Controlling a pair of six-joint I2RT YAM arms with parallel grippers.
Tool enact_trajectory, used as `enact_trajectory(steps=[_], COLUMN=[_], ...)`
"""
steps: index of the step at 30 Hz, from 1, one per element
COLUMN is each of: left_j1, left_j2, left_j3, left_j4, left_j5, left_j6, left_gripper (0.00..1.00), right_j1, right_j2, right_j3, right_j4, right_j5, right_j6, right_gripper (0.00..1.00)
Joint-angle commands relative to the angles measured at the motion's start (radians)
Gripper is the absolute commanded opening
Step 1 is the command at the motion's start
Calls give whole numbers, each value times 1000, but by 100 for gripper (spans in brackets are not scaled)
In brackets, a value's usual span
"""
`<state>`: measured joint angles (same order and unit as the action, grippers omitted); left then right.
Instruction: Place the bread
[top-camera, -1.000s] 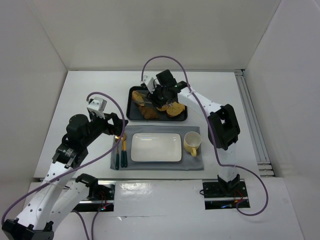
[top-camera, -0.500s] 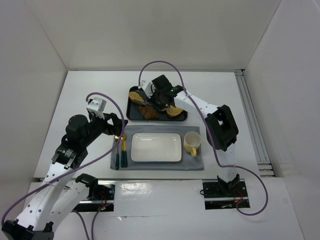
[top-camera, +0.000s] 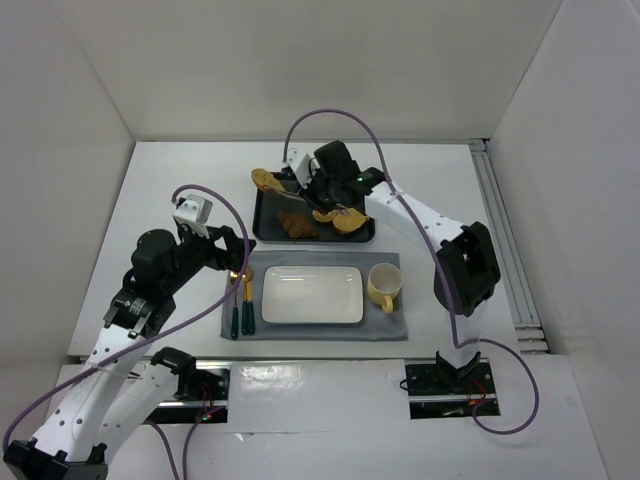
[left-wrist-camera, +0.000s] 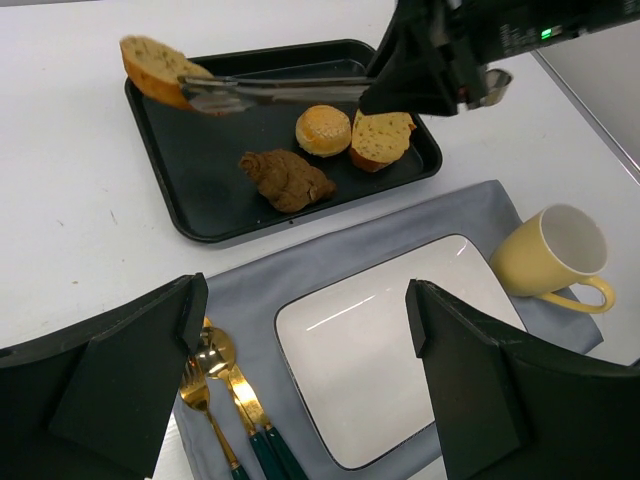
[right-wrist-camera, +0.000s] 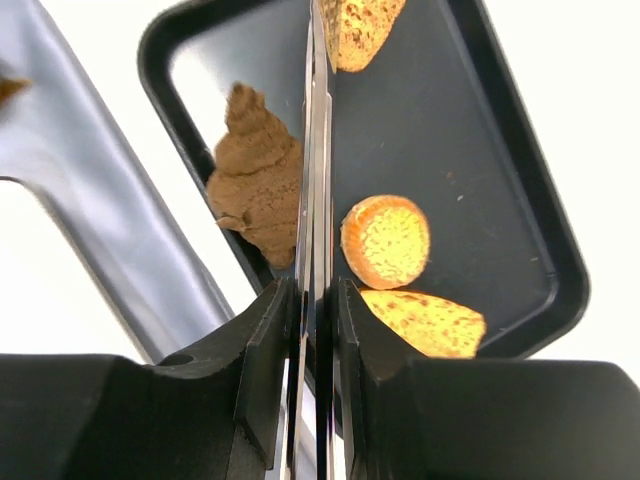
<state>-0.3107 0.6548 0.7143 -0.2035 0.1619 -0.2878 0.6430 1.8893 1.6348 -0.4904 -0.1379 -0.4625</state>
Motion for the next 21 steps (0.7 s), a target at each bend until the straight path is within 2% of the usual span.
enact_trajectory(steps=[1,10,17,21], left_j1=[4,4,4,4], left_j2=[-15,-24,-33,-34], left_j3=[14,14,14,14], left_j4=[49,49,49,49], left_j5=[-4,-15,-15,-24], left_j6=[16,16,16,16], left_gripper=[100,100,100,100], right_j1=[9,-29,-72,-81], right_j2=[-120,-344,-585,-641], right_j3=[-21,-154,-406,-477], right_j4=[56,-88,-238,-341], right_j5=[-58,-264,-396,-417], right_j6=[-13,-85,-235,-294], right_gripper=[15,15,15,15])
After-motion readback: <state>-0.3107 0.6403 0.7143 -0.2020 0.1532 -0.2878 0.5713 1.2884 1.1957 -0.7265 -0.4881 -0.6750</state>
